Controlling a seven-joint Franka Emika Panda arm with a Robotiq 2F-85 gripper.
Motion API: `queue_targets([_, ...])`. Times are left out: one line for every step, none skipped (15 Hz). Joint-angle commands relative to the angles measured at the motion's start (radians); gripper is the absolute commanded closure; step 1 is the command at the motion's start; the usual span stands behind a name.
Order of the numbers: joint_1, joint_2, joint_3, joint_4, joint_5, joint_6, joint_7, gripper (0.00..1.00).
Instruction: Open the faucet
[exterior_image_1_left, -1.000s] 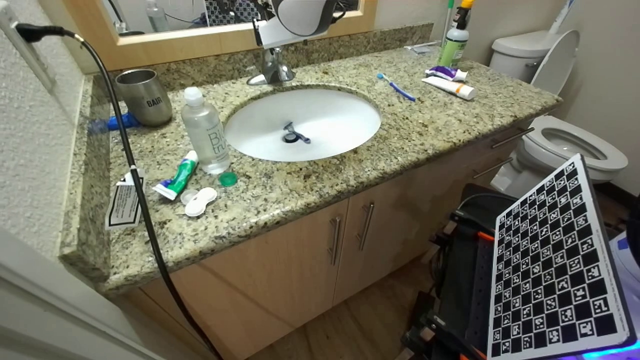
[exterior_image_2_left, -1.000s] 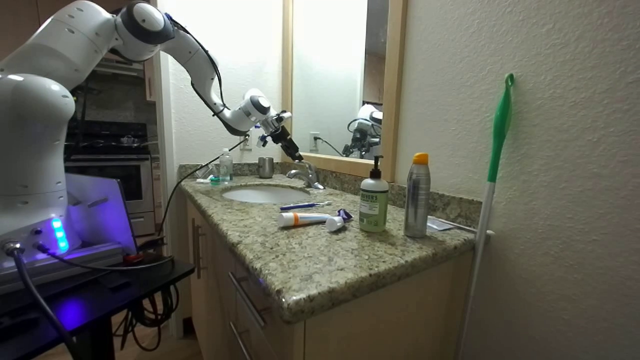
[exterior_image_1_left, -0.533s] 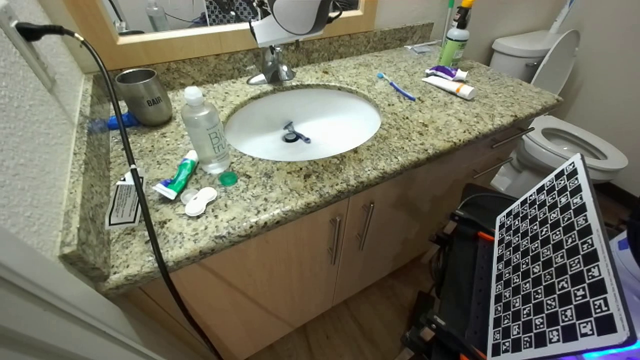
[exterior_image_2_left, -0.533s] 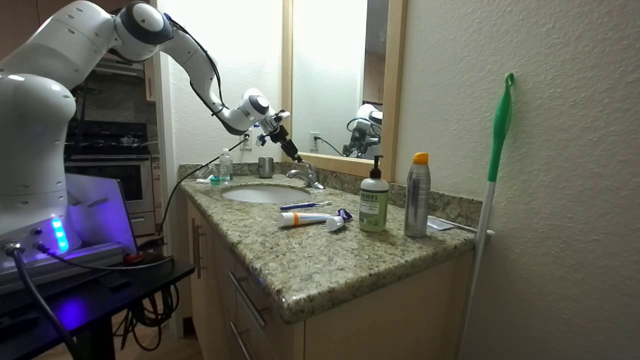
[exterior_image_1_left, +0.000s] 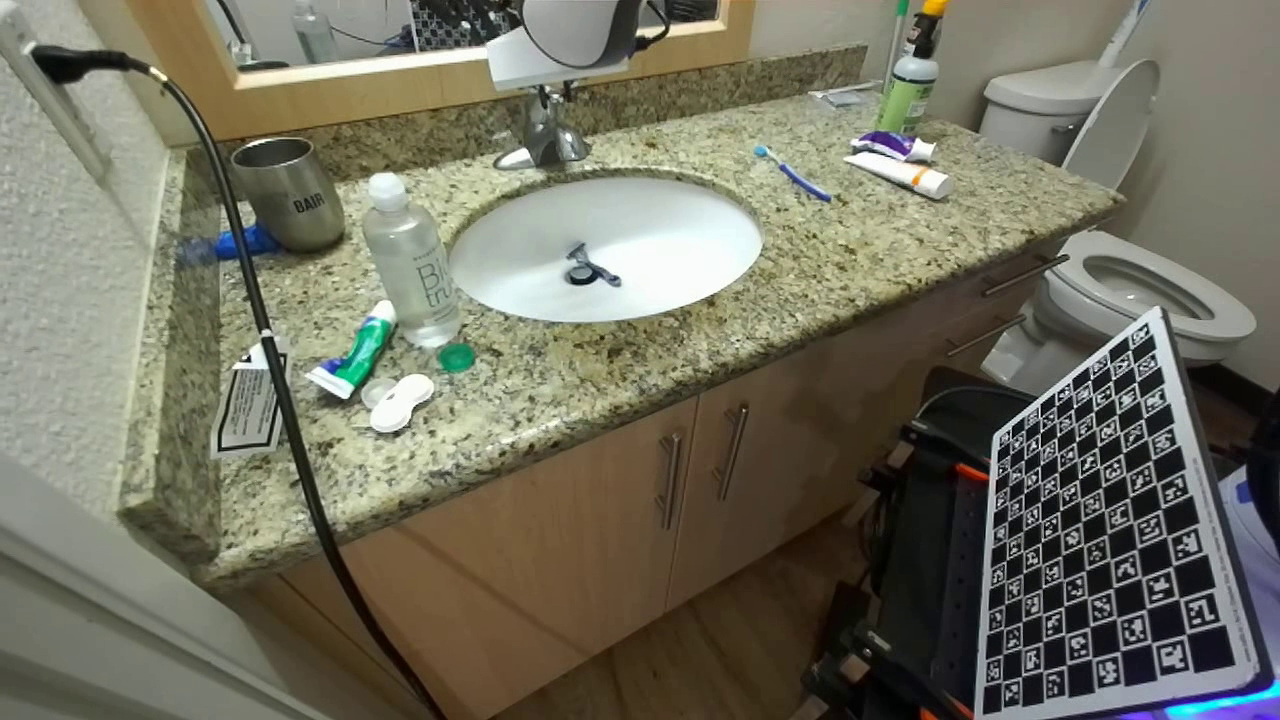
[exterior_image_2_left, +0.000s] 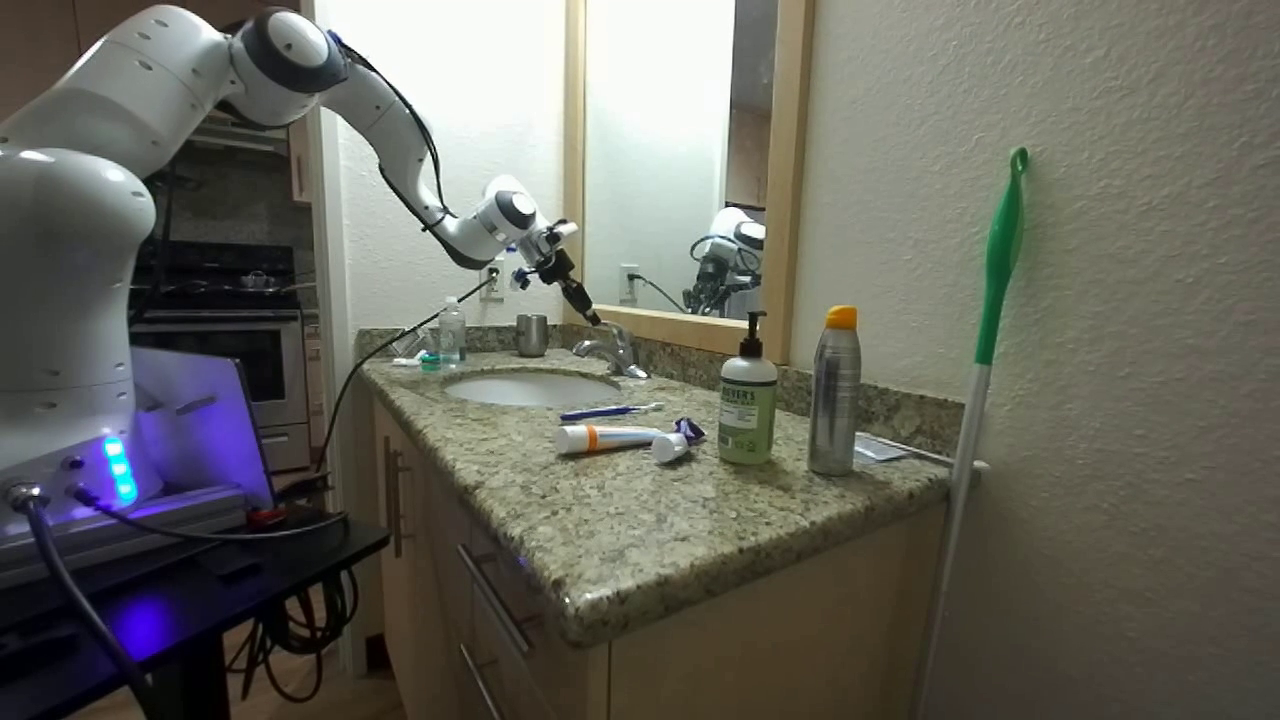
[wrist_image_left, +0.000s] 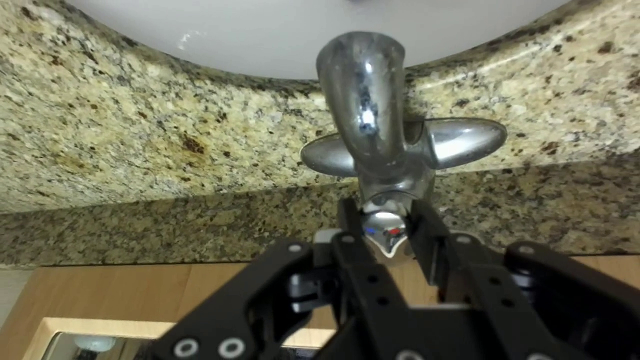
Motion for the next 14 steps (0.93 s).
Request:
queue_targets([0.049,-0.011,-0.095,-0.010,-0.021,0.104,0.134,0.93])
queue_targets([0.060,-0.027,-0.110,-0.032,-0.027,0.134,0.154,0.93])
queue_targets([0.075,-0.047,-0.127,-0.059,-0.029,0.163,0.173,0.93])
queue_targets([0.092,-0.059,-0.149,-0.081,-0.031,0.193,0.193,0.93])
queue_targets([0.108,-0.071,-0.175,-0.100,-0.030,0.227,0.212,0.93])
queue_targets([0.113,-0.087,-0.188,-0.112,-0.041,0.257,0.246,0.93])
queue_targets([0.125,-0.093,-0.214,-0.120,-0.038,0.294,0.279,0.93])
queue_targets([0.134,-0.103,-0.236,-0.121,-0.034,0.321,0.313,0.93])
queue_targets([0.148,-0.116,-0.267,-0.114,-0.034,0.352,0.348,0.93])
queue_targets([0.165,-0.125,-0.303,-0.107,-0.036,0.384,0.387,0.93])
queue_targets([0.182,-0.134,-0.338,-0.097,-0.034,0.414,0.426,0.93])
queue_targets([0.203,-0.152,-0.369,-0.103,-0.024,0.433,0.468,0.45])
queue_targets([0.209,-0.189,-0.369,-0.124,-0.020,0.421,0.462,0.44])
queue_targets([0.174,-0.133,-0.341,-0.070,-0.013,0.401,0.426,0.63])
